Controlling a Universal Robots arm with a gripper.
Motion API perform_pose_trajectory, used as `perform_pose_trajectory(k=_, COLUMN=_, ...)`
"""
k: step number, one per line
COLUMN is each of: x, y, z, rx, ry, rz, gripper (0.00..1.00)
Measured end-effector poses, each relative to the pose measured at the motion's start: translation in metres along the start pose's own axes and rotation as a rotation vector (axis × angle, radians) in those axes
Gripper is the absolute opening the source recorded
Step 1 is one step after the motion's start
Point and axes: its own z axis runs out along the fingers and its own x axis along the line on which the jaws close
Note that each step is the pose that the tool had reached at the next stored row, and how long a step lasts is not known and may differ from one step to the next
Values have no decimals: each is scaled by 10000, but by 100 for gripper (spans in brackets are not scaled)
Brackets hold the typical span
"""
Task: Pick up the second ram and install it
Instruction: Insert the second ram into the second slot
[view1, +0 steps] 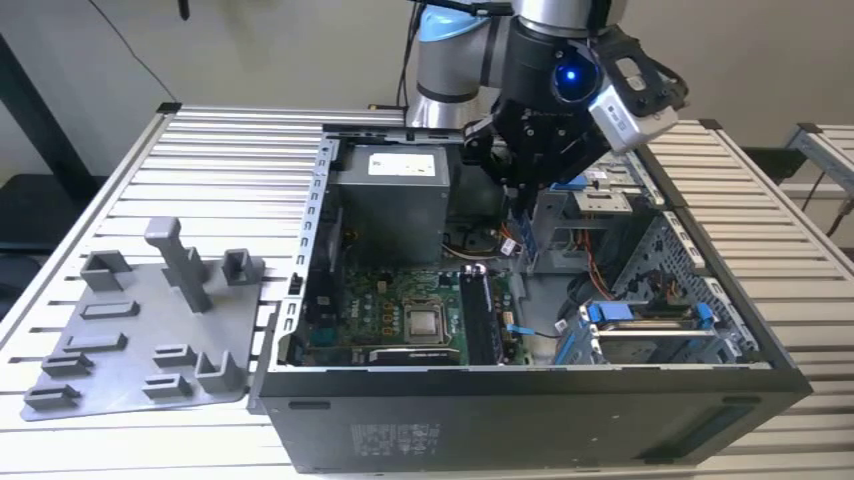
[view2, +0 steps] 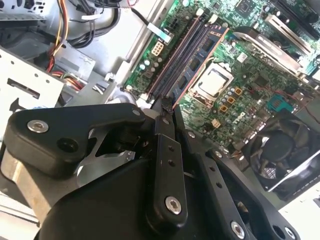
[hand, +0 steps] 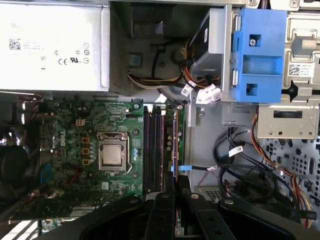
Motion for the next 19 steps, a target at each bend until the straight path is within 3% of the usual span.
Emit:
perform_pose_trajectory(k=5, x=17, y=2, z=75, rx=25, ry=7, rz=277, gripper=14)
perform_pose_trajectory(k=19, x=19, y=2, z=110, rx=32, ry=11, rz=467, gripper=14)
